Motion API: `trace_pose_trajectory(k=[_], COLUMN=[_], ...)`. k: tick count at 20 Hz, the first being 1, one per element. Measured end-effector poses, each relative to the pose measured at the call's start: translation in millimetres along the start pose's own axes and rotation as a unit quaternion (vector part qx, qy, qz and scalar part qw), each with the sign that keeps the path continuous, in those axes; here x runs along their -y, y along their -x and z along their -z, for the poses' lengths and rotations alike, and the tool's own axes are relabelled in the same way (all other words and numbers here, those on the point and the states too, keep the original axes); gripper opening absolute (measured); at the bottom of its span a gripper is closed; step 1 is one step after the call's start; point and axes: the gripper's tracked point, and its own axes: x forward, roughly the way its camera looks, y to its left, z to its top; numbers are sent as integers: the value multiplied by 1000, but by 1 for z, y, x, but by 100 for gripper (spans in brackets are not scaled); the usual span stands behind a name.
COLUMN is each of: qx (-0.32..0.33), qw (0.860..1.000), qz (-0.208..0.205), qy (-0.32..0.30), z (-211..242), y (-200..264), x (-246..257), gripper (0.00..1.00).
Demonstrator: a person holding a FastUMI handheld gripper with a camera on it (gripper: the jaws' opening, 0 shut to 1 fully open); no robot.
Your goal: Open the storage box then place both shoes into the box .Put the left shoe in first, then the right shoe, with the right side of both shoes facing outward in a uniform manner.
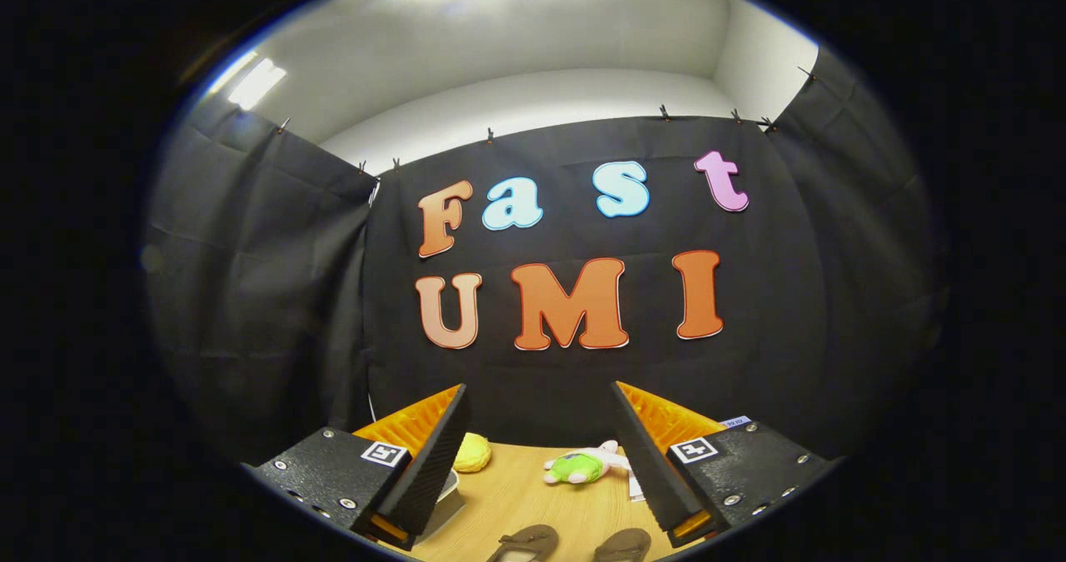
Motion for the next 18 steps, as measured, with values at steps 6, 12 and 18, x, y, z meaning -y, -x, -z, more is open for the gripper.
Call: trace_pose_trajectory(k=[6,12,18], qx=[0,1,-76], qw=[1000,999,992], qz=[-5,-13,-93], qy=[10,35,-24], z=[0,12,78], y=[-3,-10,-26], x=[-5,-25,-70], gripper=[99,99,99])
